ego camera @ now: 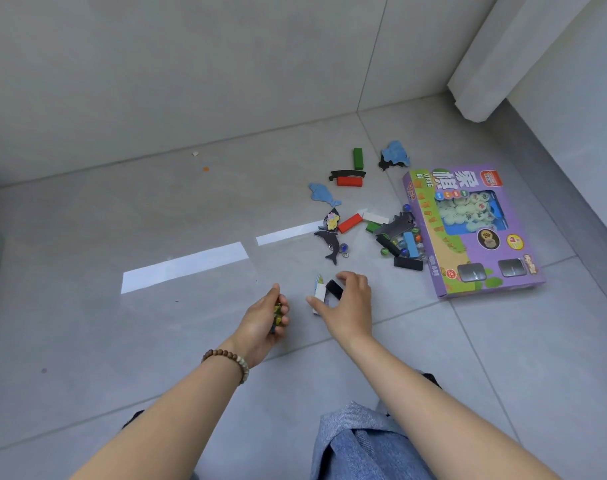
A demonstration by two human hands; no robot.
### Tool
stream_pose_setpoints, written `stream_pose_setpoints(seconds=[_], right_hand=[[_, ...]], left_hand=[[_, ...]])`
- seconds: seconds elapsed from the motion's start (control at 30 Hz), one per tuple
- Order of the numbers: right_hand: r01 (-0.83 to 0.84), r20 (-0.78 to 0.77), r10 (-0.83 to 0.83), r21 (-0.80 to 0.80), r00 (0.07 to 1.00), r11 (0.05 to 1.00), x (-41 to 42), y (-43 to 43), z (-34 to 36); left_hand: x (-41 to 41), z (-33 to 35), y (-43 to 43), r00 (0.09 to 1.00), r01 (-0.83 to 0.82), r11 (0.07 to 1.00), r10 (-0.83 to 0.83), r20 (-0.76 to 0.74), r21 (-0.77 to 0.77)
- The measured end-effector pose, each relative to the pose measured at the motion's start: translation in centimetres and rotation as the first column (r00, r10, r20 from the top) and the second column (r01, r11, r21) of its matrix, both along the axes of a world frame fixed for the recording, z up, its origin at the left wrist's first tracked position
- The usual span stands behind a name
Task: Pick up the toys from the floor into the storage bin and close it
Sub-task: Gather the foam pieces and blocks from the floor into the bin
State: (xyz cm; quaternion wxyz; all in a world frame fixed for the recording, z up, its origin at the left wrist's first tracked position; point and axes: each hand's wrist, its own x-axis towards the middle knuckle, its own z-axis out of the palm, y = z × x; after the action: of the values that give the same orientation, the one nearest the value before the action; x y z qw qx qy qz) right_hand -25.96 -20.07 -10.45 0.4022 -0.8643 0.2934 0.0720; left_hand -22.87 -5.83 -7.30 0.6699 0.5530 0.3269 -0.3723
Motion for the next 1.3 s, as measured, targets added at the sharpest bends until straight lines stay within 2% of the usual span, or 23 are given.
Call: stream_pose_setpoints(seconds=[0.17,0.23,0.3,0.37,0.43,0.5,0.57,0.6,0.63,0.7,0.73,0.8,0.9,1.07,1.13,1.2,1.3], right_hand=[[-0.067,-0.002,0.067,-0.051,0.998,0.996,0.3,0.5,-0.1],[-0.004,0.026,0.001,0.097,1.0,0.995,0.6,-0.3,0.1],[0.119,0.016,-0.132,0.337,0.991,0.934,0.9,-1.4,0.5],[0.224,-0.044,-0.243,0.567,0.969,0.793,0.9,-2.3,1.1],[0.298,-0.12,-0.329,0.766,0.936,0.569,0.9,-2.9,1.8],[0.315,-0.174,-0.364,0.872,0.915,0.375,1.0,-3.7,2.5],[0.302,-0.188,-0.353,0.904,0.917,0.304,1.4,-4.6,3.1],[0.305,-0.187,-0.343,0.893,0.921,0.332,1.8,-4.8,3.3],[0.314,-0.178,-0.332,0.851,0.926,0.42,2.3,-5.0,3.3],[0.331,-0.131,-0.333,0.672,0.934,0.662,3.7,-5.3,2.9],[0.326,-0.088,-0.341,0.581,0.936,0.745,4.4,-5.4,2.7],[0.288,-0.002,-0.326,0.475,0.945,0.832,5.6,-5.5,2.0],[0.244,0.007,-0.265,0.369,0.964,0.897,6.4,-5.4,1.2],[0.244,-0.004,-0.251,0.261,0.968,0.934,6.3,-5.2,0.2],[0.283,0.012,-0.3,0.294,0.954,0.913,6.1,-5.3,0.3],[0.365,-0.01,-0.402,0.442,0.915,0.82,5.6,-5.4,0.6],[0.441,-0.166,-0.467,0.689,0.869,0.576,4.7,-5.5,1.4]], left_hand=[[0.3,0.2,0.7,1.0,-0.016,1.0,0.016,0.011,0.006],[0.4,0.2,0.6,1.0,-0.017,1.0,0.017,0.013,0.0],[0.5,0.4,0.5,1.0,-0.015,1.0,0.015,0.015,-0.01],[0.7,0.4,0.2,1.0,-0.02,1.0,0.02,0.018,-0.021],[1.0,0.5,-0.3,1.0,-0.026,0.999,0.027,0.016,-0.04],[1.1,0.4,-0.7,1.0,-0.022,0.998,0.023,0.016,-0.054],[1.2,0.5,-1.1,1.0,-0.012,0.998,0.013,0.017,-0.06],[1.2,0.6,-1.3,1.0,-0.01,0.998,0.011,0.017,-0.063],[1.3,0.7,-1.4,1.0,-0.009,0.998,0.011,0.017,-0.064],[1.5,0.7,-1.5,1.0,-0.01,0.998,0.012,0.018,-0.062],[1.6,0.7,-1.5,1.0,-0.012,0.998,0.013,0.019,-0.06],[1.9,0.7,-1.5,1.0,-0.021,0.998,0.022,0.018,-0.059],[2.3,0.6,-1.5,0.999,-0.039,0.998,0.039,0.006,-0.058],[2.0,0.5,-1.6,0.999,-0.035,0.999,0.035,-0.003,-0.042],[1.8,0.5,-1.6,1.0,-0.019,0.999,0.02,0.011,-0.025],[1.8,0.5,-1.4,1.0,0.0,1.0,0.0,0.027,-0.011],[1.9,0.4,-1.1,0.999,0.005,1.0,-0.005,0.038,-0.001]])
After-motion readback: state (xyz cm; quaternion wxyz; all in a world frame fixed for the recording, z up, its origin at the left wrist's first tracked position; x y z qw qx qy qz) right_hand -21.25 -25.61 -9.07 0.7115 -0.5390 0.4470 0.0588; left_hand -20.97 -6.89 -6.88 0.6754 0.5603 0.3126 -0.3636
